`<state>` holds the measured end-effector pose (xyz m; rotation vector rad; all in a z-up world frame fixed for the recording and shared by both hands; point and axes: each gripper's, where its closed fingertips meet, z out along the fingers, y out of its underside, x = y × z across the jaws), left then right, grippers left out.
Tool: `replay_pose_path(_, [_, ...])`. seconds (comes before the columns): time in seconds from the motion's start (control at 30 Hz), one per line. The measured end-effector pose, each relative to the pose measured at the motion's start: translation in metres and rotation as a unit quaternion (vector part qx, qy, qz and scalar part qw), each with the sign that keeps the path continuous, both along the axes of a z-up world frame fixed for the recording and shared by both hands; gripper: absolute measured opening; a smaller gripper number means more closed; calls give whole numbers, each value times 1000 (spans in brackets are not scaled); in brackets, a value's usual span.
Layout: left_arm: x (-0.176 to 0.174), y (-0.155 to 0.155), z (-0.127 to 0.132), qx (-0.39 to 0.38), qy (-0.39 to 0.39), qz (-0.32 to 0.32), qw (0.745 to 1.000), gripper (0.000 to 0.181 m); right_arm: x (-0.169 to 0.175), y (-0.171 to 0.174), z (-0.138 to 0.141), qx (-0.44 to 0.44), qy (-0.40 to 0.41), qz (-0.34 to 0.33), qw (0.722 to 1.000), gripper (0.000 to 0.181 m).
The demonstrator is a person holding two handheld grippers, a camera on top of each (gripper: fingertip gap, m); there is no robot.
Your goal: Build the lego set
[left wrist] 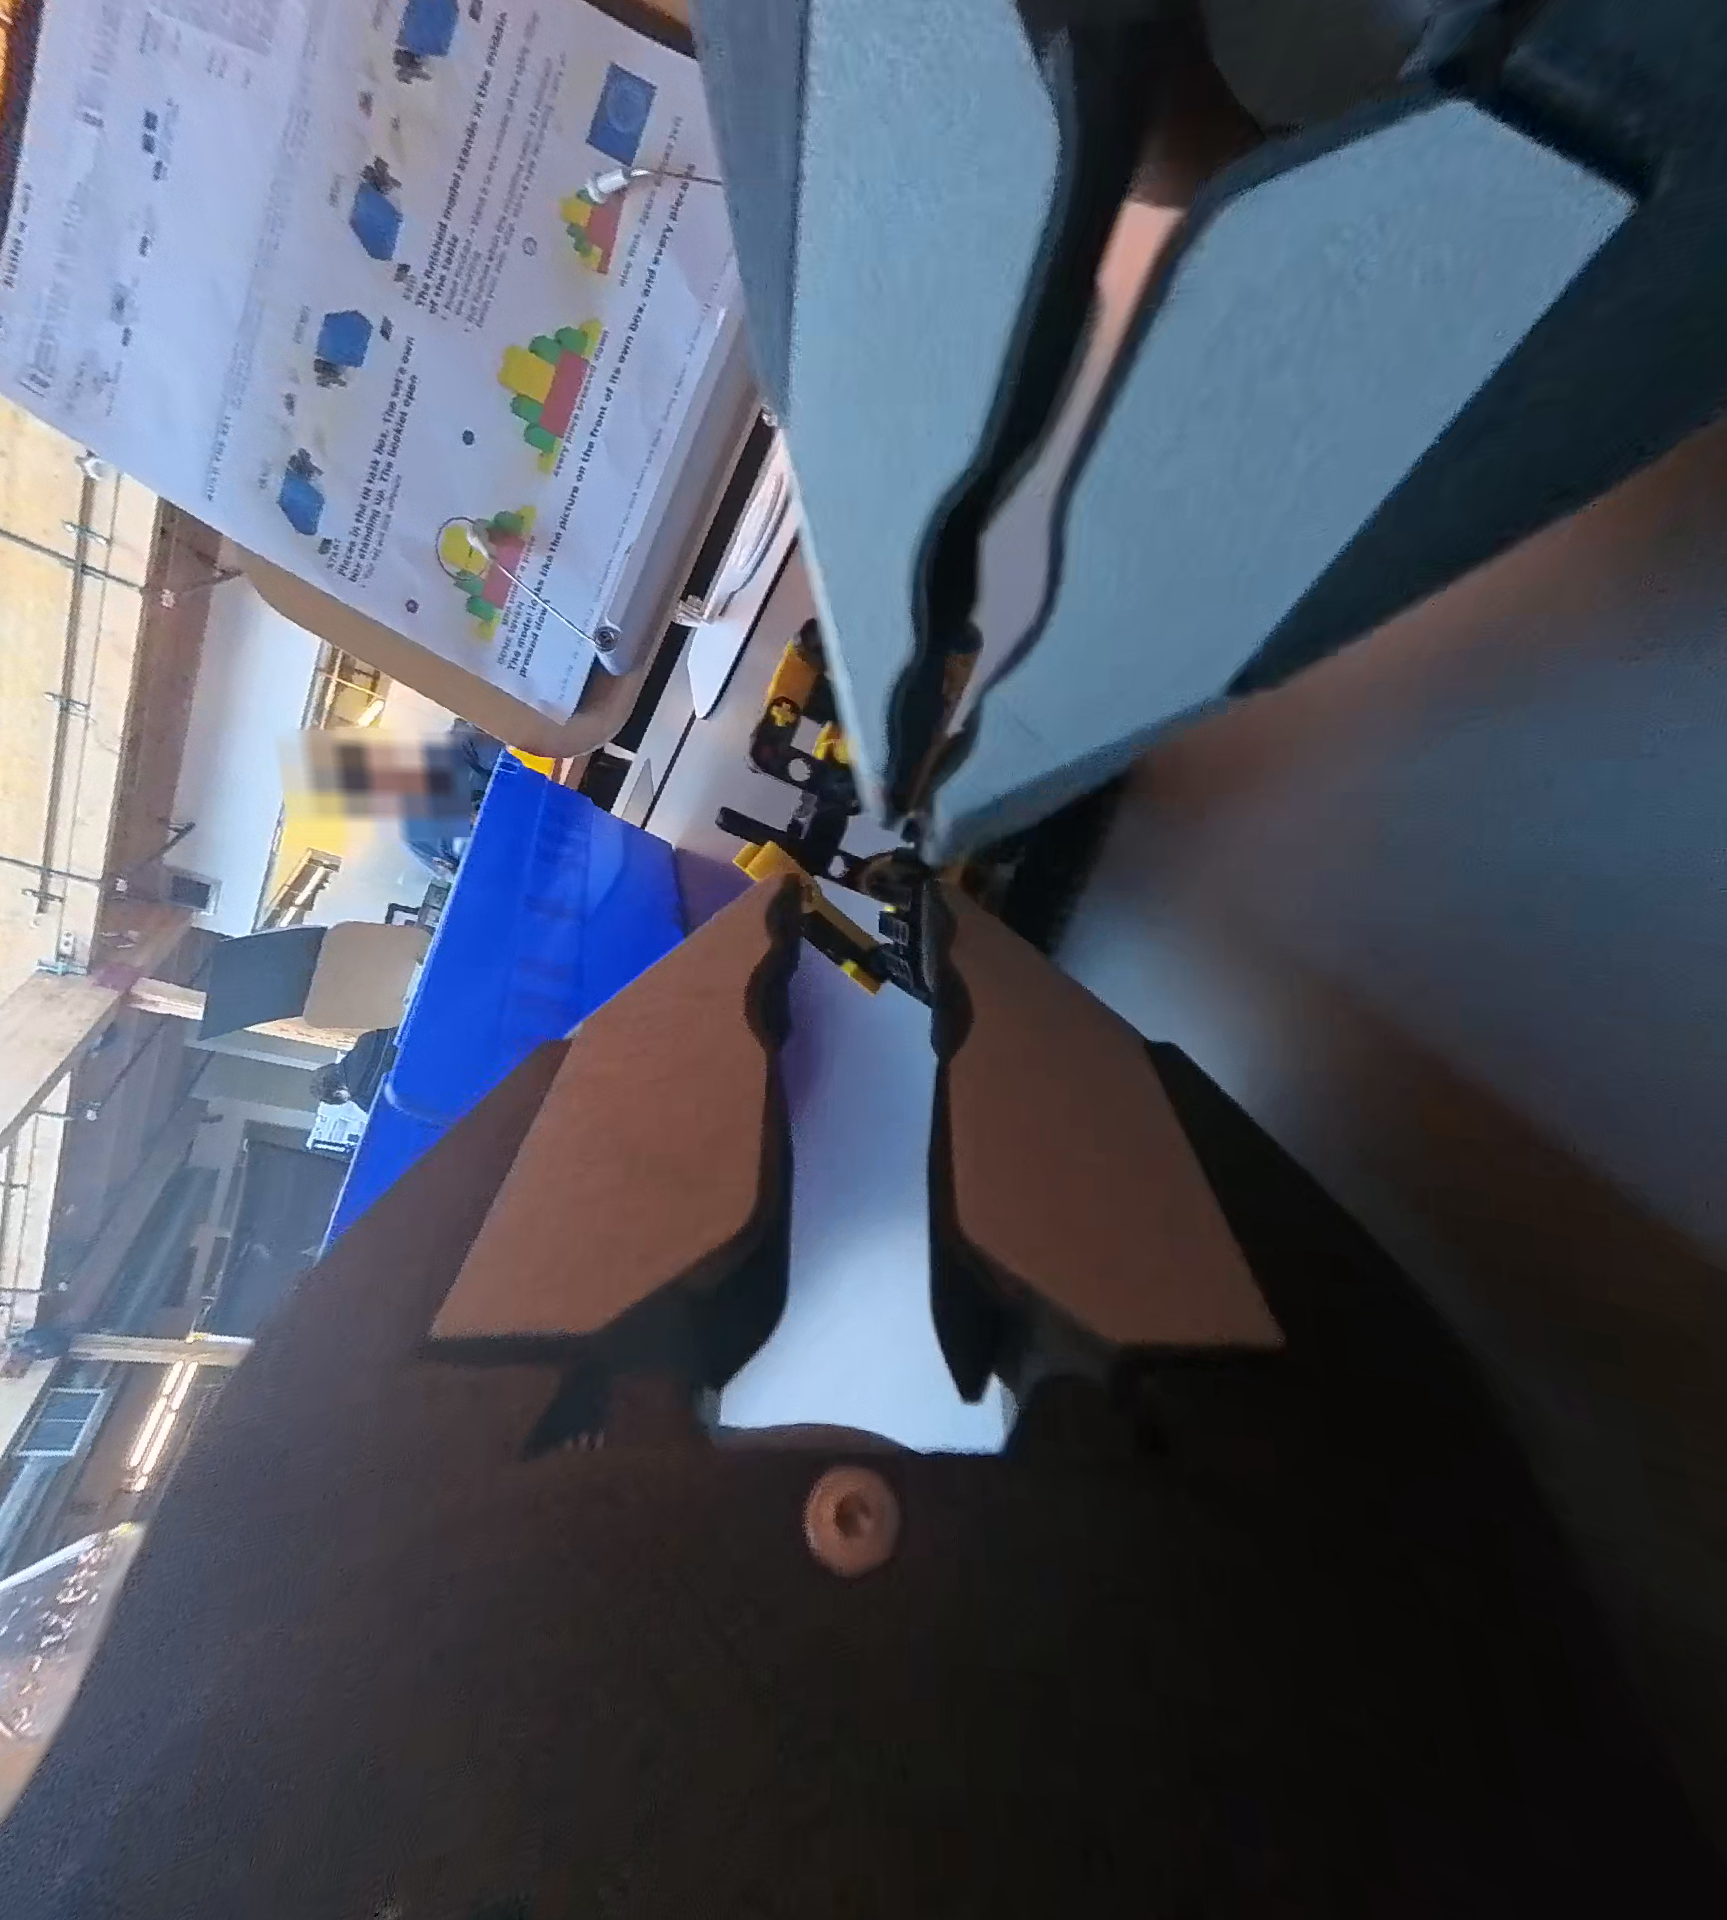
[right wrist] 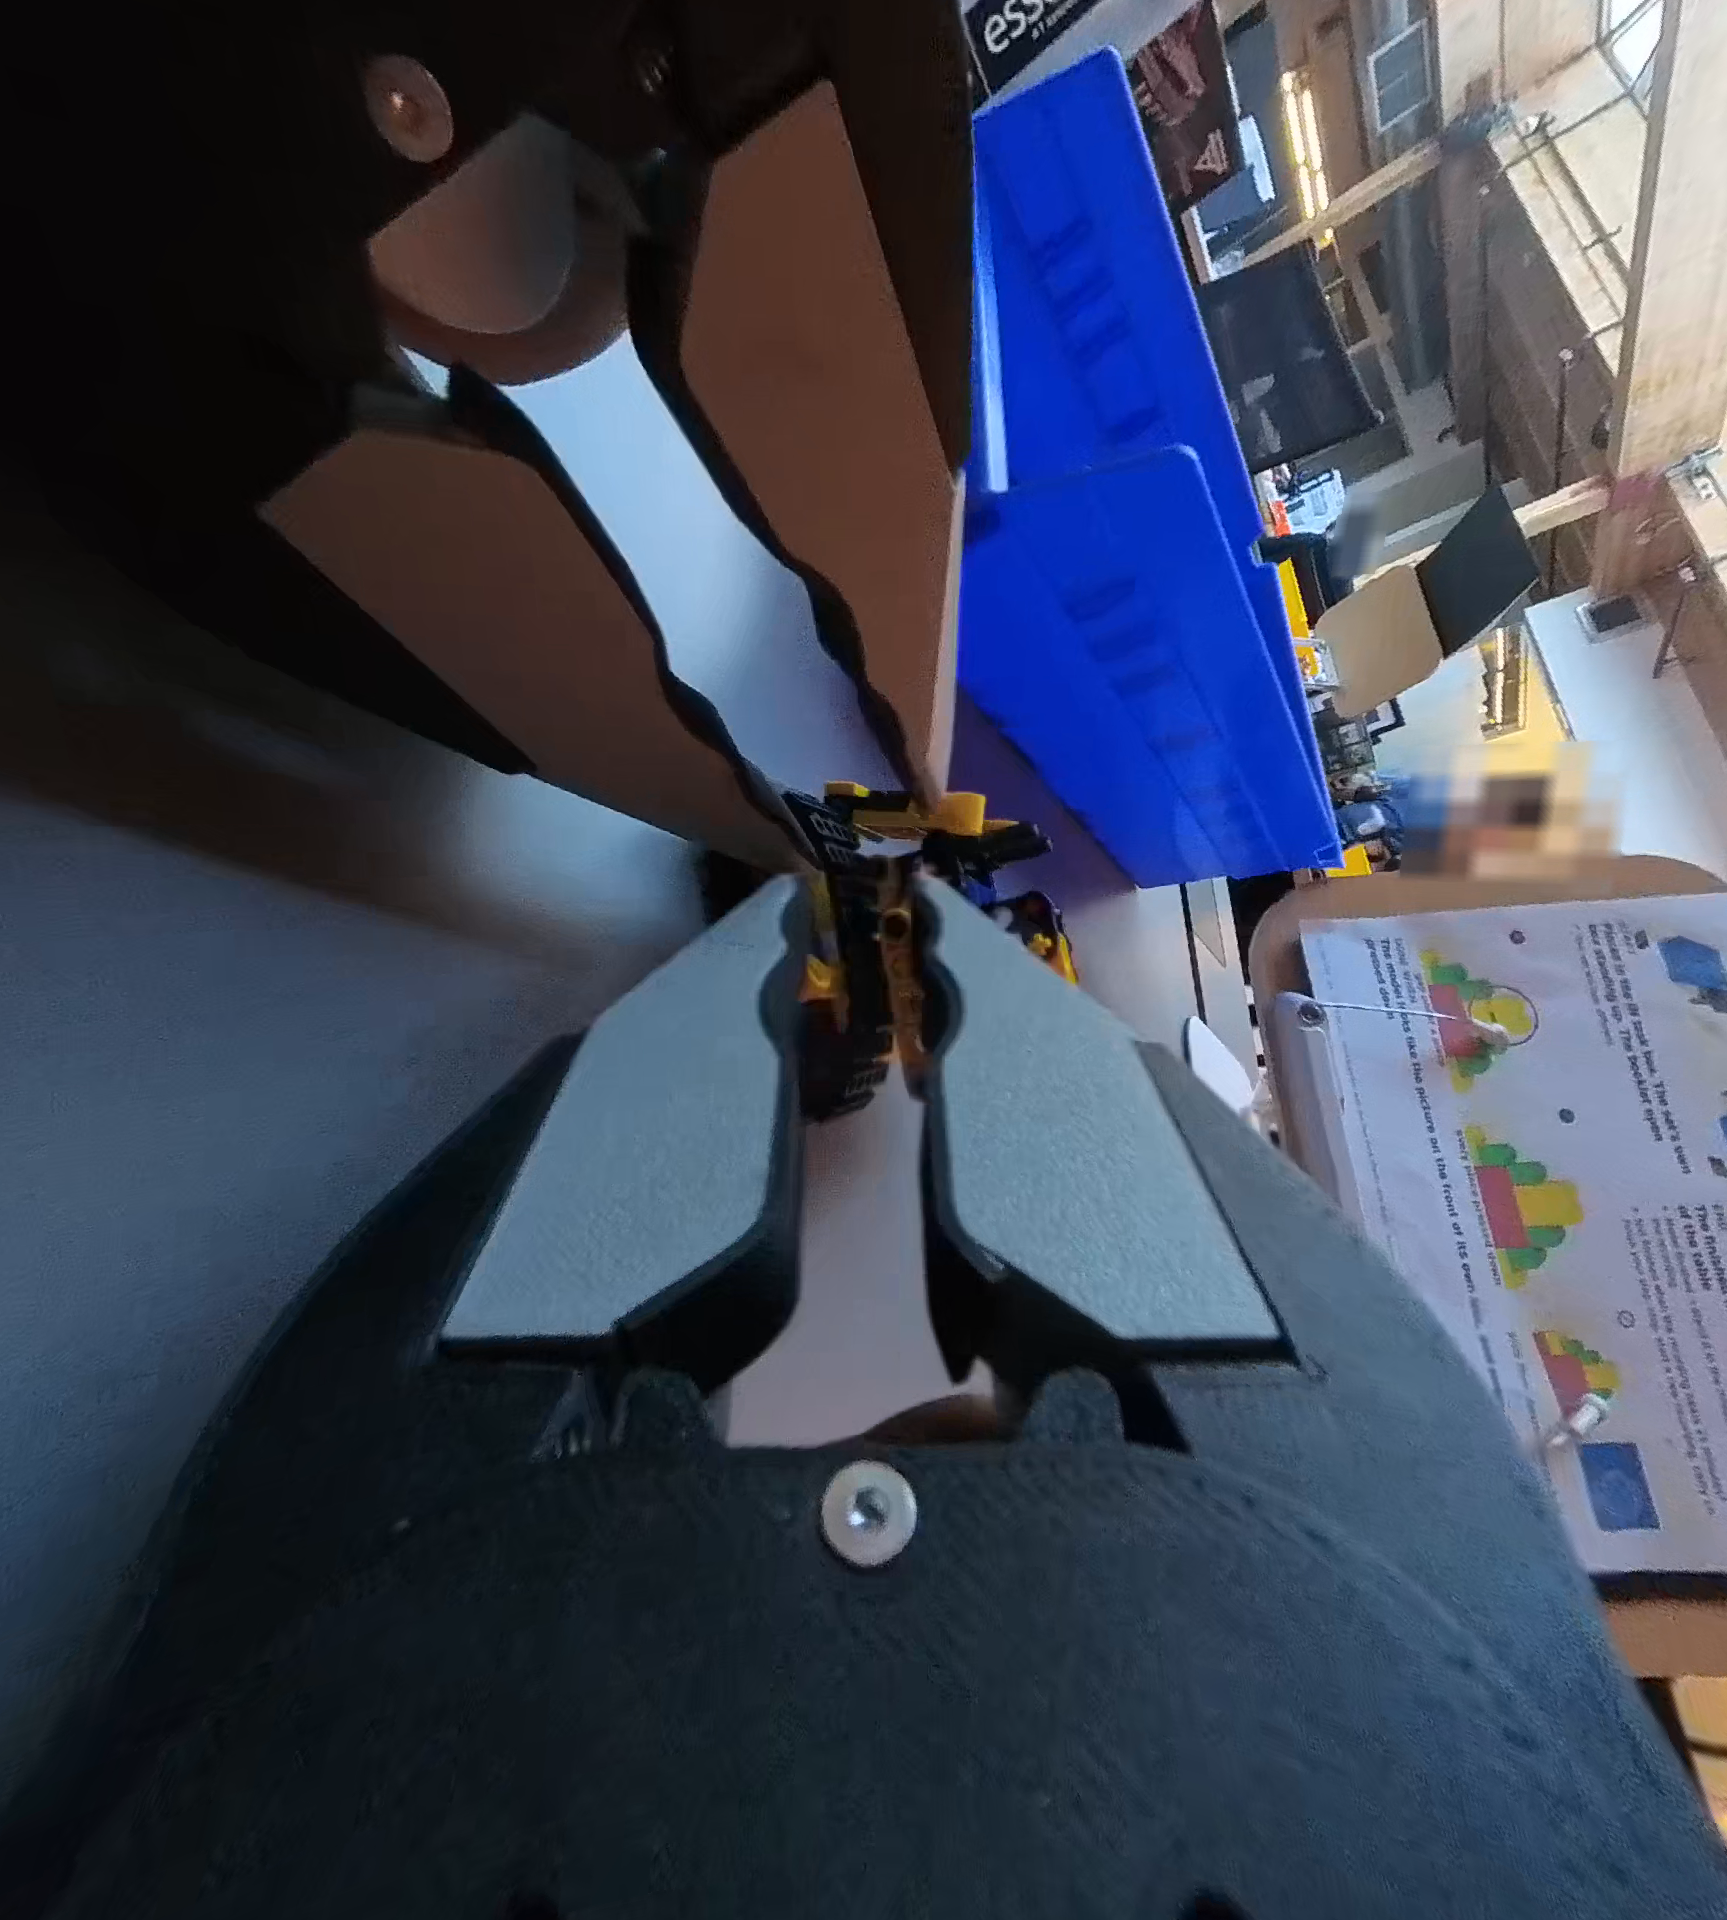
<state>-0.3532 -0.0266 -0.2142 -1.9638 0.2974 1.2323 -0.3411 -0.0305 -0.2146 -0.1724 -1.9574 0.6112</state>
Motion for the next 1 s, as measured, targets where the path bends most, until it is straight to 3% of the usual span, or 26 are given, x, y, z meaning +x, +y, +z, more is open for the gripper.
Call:
replay_pose_path(0.33, [-1,-2,-10,-30,-11,-3,1000,18,-3,5,-6,15,-4,-12,1000,12])
replay_pose_path(0.43, [-1,0,-9,-30,-5,-14,999,8,-4,4,-7,24,1,-10,1000,11])
replay_pose_path(0.67, [-5,3,-16,-52,-8,-21,998,2,-7,1,-9,21,-7,6,1000,10])
replay_pose_path(1.0, [-2,4,-11,-37,-21,-42,998,0,-13,2,-8,44,13,12,999,0])
